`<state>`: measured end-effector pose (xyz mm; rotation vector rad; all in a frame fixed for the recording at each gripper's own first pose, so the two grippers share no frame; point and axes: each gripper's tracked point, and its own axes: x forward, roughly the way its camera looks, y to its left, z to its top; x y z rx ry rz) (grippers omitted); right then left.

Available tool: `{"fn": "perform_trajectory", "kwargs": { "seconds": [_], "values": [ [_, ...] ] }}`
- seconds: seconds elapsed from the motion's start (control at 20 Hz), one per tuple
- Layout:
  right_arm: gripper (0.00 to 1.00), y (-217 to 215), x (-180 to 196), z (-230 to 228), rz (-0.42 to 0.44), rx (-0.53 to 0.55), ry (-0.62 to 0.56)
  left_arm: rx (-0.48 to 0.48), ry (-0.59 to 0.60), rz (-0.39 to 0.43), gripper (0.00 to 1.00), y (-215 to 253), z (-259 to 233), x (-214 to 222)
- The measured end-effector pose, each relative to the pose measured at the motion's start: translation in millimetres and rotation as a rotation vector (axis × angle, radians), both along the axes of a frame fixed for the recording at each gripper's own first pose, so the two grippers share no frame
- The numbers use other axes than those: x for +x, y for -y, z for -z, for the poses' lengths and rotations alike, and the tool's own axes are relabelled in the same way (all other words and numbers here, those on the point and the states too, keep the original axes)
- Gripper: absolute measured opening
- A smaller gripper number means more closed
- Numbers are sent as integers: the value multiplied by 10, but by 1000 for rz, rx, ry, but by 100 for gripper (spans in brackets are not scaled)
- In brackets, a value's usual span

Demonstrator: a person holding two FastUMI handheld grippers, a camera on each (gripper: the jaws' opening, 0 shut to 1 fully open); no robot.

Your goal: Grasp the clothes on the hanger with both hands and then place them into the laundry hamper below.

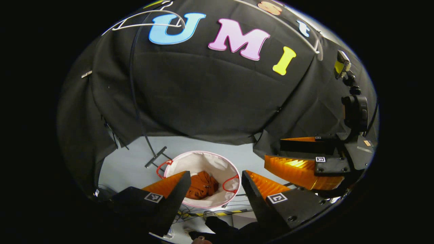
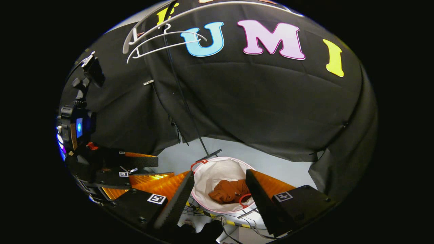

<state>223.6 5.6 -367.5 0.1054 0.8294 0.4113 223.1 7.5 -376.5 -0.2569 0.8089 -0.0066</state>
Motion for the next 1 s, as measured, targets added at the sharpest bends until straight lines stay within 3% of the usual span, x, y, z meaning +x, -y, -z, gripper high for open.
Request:
{"fn": "perform_trajectory", "kwargs": {
  "seconds": [0.4,0.75,1.0],
  "values": [
    [99,-180,-517,-1142,142,17,226,51,244,70,96,-191,-1012,-538],
    [99,-195,-1214,-2076,262,52,429,91,471,144,95,-62,-1869,-1265],
    [95,-138,-1675,-2853,335,62,640,89,605,110,92,-113,-2500,-1727]
  ]
}}
